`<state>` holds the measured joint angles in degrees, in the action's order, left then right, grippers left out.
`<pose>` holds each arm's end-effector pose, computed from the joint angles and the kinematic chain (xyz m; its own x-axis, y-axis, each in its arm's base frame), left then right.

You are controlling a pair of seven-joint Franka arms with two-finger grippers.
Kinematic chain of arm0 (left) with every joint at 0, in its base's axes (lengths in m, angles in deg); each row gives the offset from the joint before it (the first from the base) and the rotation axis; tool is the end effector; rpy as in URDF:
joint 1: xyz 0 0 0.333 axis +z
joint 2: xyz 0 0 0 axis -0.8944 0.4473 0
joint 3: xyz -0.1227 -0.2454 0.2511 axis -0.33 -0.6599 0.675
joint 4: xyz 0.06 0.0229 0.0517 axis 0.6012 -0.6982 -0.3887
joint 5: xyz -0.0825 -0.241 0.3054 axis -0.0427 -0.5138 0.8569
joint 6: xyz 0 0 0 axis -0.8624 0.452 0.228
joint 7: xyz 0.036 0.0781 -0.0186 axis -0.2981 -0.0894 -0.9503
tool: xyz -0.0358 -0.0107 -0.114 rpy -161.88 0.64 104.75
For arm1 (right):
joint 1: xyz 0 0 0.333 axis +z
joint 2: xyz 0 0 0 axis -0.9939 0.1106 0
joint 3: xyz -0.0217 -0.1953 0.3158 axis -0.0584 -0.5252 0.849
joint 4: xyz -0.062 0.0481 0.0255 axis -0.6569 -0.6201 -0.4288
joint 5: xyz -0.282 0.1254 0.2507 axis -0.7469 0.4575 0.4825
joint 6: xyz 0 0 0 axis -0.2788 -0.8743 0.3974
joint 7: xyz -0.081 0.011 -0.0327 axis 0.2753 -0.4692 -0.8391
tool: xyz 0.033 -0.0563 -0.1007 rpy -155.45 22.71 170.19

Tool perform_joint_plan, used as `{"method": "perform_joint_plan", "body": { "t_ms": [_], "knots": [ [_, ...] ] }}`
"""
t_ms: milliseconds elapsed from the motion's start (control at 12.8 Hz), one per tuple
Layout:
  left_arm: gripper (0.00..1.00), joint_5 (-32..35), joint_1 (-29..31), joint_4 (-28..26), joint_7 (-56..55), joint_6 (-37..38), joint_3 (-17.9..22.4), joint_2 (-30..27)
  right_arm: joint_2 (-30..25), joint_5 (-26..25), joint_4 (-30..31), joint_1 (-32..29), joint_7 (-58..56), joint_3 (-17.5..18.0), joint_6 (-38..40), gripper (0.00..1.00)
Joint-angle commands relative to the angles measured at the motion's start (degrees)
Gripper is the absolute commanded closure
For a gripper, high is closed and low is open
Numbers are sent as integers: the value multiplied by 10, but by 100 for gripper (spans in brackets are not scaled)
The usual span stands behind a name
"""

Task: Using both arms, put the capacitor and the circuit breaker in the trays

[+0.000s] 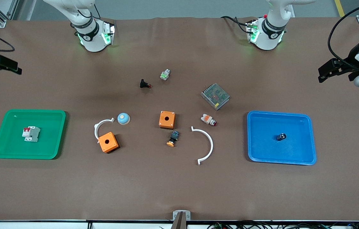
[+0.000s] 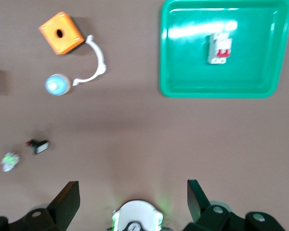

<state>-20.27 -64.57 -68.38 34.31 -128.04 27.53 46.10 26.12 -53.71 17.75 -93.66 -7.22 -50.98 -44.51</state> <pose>0.5431 -0.0466 0.6796 0.9996 0.0220 -0.0148 0.0213 -0.9987 -0.0459 0.4948 -0.0507 0.6618 0.9830 -0.0198 -0.1826 -0.0305 -0.9980 -0.0559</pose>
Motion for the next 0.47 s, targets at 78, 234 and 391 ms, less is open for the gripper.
{"method": "perform_joint_plan", "body": {
  "t_ms": [78,234,391],
  "knots": [
    [0,-4,-2,-3,11,-1,3,-6,-36,24,21,77,124,4,16,1],
    [0,-4,-1,-4,11,-1,4,-7,-42,44,21,86,152,5,21,1],
    [0,-4,-1,-3,11,-1,4,-8,-40,44,16,89,153,3,10,0]
  ]
}}
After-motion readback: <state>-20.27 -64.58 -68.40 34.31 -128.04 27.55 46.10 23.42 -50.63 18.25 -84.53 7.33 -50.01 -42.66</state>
